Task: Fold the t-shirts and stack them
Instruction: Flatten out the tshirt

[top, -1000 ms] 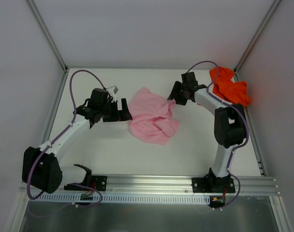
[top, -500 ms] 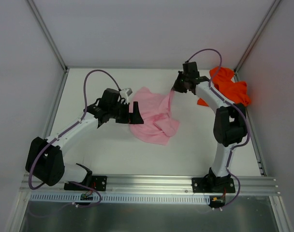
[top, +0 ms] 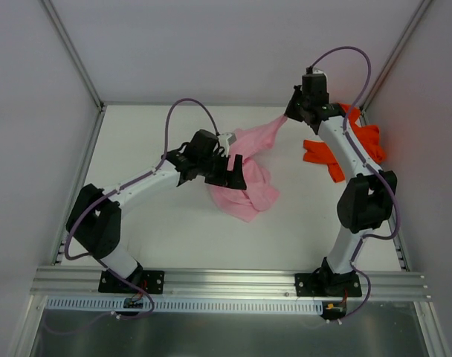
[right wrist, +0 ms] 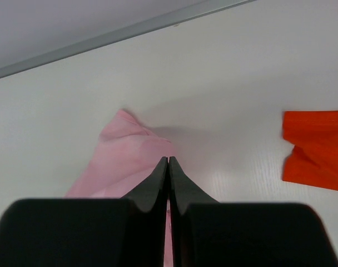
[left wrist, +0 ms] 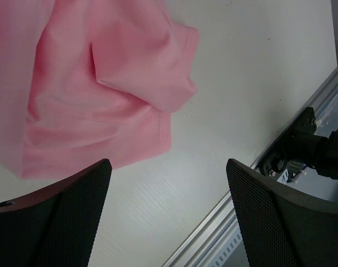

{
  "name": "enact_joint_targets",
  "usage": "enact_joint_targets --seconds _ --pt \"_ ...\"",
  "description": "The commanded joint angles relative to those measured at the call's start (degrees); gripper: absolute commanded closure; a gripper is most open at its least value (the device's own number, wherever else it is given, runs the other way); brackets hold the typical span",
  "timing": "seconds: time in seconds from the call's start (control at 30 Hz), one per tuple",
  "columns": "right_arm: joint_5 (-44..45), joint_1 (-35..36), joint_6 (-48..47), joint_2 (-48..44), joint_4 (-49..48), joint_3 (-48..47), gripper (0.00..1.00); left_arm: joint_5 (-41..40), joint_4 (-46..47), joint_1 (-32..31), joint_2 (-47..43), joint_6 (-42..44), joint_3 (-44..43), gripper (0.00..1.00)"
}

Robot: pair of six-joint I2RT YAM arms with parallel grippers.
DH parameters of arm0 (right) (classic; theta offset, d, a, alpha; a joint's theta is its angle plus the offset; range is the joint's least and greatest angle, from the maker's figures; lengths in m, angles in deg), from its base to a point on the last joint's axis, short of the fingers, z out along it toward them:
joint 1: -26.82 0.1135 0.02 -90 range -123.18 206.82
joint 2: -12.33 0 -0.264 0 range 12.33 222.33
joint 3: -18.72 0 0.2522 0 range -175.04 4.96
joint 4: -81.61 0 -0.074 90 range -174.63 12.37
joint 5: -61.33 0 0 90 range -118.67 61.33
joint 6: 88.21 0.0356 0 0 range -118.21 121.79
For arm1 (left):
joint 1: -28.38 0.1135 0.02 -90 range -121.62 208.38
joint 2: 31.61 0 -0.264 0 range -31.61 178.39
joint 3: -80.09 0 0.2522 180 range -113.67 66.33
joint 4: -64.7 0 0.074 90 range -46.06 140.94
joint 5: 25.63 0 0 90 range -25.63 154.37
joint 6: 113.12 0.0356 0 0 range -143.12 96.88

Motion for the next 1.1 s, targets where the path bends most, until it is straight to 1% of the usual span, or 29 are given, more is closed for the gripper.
enact_joint_targets --seconds 0.0,0.1,0.27,0.37,0.4,0.43,0.5,0.57,0.63,0.7,0.77,0.87,0.93,1.07 --pt "5.14 -2.37 -3.42 -2.22 1.68 -4.03 0.99 -1.74 -1.07 -0.63 2.4 -1.0 -3.18 0.16" --pt "7.6 -4.22 -4.39 -2.83 2.65 -5.79 0.99 -0.86 0.52 -0.63 1.79 -1.17 -2.39 0.15" --pt "12.78 -6.59 -7.99 -4.94 3.09 -6.49 0.99 -0.77 0.52 -0.63 1.7 -1.52 -1.78 0.16" --pt "14.29 -8.08 -8.88 -5.91 4.23 -6.32 0.99 -4.19 -0.62 -0.63 0.22 -1.09 -0.37 0.16" --pt "14.38 -8.44 -8.79 -6.44 4.41 -5.79 0.99 -7.51 -1.75 -0.54 -0.05 -0.82 -0.11 0.16" --pt "14.03 -9.05 -8.7 -7.4 4.33 -5.18 0.99 -9.11 -2.2 -0.54 -0.14 -0.91 0.33 0.16" --pt "12.63 -9.14 -8.96 -8.37 3.54 -3.6 0.99 -11.66 -3.6 -0.54 0.73 -1.69 0.16 0.19" --pt "10.96 -9.23 -9.32 -9.16 3.27 -2.98 0.99 -11.94 -3.35 -0.54 2.4 -2.48 -0.02 0.2" --pt "11.13 -9.23 -9.67 -9.43 3.45 -2.45 0.99 -12.99 -2.47 -0.28 4.24 -3.63 -0.02 0.22" --pt "11.39 -9.23 -9.58 -9.78 3.62 -2.01 0.99 -12.56 -1.33 0.34 5.3 -4.33 0.77 0.24" --pt "11.92 -9.23 -11.95 -10.04 3.71 -1.48 0.99 -11.07 -0.45 1.65 6.71 -5.21 1.47 0.26" --pt "12.01 -9.14 -12.65 -10.92 3.71 -0.61 0.99 -8.34 2.71 2.1 9.08 -6.26 2.71 0.28" --pt "11.92 -9.23 -12.74 -11.27 3.71 -0.08 0.99 -6.67 4.73 2.1 11.61 -6.44 2.01 0.3" --pt "11.22 -9.23 -13.01 -11.45 3.8 0.27 0.99 -7.45 6.15 2.1 15.4 -6.36 -2.38 0.32"
